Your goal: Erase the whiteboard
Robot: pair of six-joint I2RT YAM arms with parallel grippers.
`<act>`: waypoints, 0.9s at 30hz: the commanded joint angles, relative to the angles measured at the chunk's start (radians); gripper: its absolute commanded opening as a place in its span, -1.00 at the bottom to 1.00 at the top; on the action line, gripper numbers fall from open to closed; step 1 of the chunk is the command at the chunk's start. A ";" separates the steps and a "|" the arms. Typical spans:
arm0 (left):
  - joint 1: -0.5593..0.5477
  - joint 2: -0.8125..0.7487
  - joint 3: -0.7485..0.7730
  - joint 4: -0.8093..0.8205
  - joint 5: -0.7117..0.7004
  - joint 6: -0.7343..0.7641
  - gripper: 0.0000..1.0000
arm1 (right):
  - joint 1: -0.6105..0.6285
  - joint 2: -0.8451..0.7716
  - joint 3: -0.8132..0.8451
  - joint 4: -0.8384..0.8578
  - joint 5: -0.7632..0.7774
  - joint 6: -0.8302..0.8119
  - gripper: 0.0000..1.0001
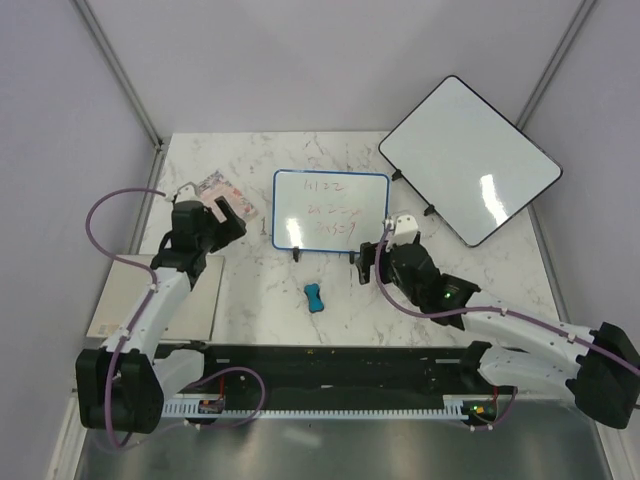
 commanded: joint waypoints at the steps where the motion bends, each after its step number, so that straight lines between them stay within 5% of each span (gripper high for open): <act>1: -0.001 -0.055 -0.004 0.015 0.079 -0.077 0.99 | 0.087 0.093 0.092 -0.053 0.051 0.055 0.96; 9: 0.000 0.037 0.048 -0.106 0.116 -0.101 0.98 | 0.238 0.461 0.393 -0.178 0.008 0.090 0.95; 14: 0.002 0.083 0.049 -0.135 0.141 -0.093 0.98 | 0.270 0.628 0.587 -0.333 -0.042 0.130 0.62; 27: 0.000 0.122 0.033 -0.157 0.185 -0.075 0.97 | 0.313 0.762 0.625 -0.396 -0.032 0.216 0.32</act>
